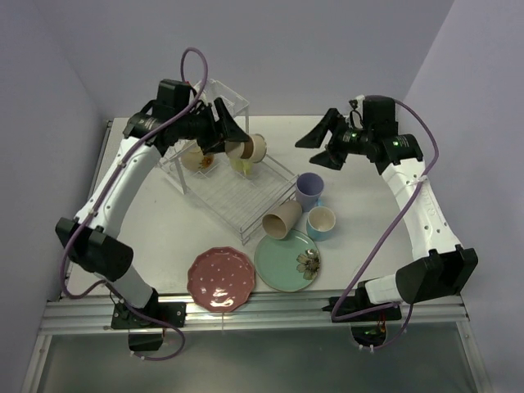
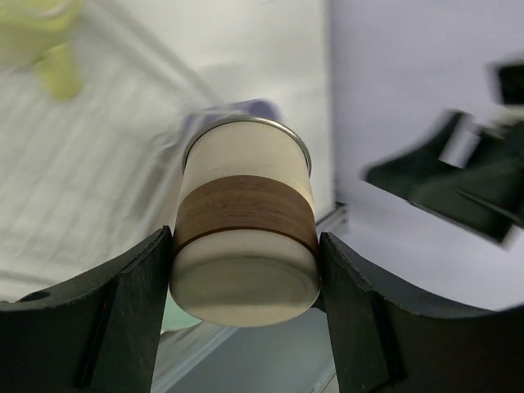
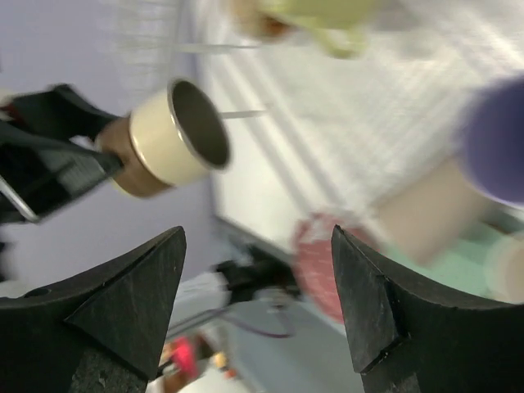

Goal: Load the mixed dishes into the dish rack

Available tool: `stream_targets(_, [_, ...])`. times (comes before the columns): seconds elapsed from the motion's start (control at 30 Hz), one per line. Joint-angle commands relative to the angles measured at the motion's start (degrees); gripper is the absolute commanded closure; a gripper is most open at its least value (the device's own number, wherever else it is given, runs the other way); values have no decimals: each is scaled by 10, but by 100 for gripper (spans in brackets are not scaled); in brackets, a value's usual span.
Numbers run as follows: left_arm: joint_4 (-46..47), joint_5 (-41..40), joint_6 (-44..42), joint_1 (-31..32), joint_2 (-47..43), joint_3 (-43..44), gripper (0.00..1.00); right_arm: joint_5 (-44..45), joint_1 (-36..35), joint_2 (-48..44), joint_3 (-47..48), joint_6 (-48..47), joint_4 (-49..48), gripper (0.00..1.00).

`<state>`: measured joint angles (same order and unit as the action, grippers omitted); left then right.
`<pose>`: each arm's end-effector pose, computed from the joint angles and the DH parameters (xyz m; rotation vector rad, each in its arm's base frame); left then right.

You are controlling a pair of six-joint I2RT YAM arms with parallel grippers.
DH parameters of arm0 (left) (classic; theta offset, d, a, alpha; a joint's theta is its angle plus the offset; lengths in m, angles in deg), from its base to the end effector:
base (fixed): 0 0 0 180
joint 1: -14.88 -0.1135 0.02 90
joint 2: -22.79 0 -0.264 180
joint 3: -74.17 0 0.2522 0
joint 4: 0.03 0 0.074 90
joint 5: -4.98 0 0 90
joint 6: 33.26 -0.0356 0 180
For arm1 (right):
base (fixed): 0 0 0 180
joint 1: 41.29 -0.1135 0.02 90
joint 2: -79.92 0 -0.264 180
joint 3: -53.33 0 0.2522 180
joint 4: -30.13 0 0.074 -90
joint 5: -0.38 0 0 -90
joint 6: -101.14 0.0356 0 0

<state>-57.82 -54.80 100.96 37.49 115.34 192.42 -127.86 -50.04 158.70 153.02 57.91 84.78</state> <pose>0.3141 -0.1502 0.4310 -0.0930 2.3063 -1.2101 0.2823 0.0657 0.4058 0.3397 2.2705 1.2546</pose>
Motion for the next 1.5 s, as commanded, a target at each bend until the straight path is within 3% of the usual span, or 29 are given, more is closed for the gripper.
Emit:
stream_targets(0.0, [-104, -94, -33, 2, 35, 19, 100, 150, -2, -6, 37, -150, 174, 21])
stream_targets(0.13, [-166, -153, -46, 23, 98, 97, 100, 257, -2, -13, 34, -201, 220, 21])
stream_targets(0.43, [-258, -200, -58, 68, 249, 250, 100, 339, -4, -20, 10, -237, 245, 21])
stream_targets(1.2, [-244, -205, -45, 93, 377, 299, 99, 338, -45, 60, -48, -258, 180, 30])
stream_targets(1.3, [-237, -198, -49, 94, 381, 298, 85, 343, -45, 86, -45, -264, 178, 31])
stream_targets(1.33, [-234, -193, -51, 93, 384, 298, 74, 345, -45, 90, -43, -265, 173, 31])
stream_targets(1.47, [-225, -186, -54, 93, 383, 291, 51, 351, -45, 124, -34, -268, 167, 33])
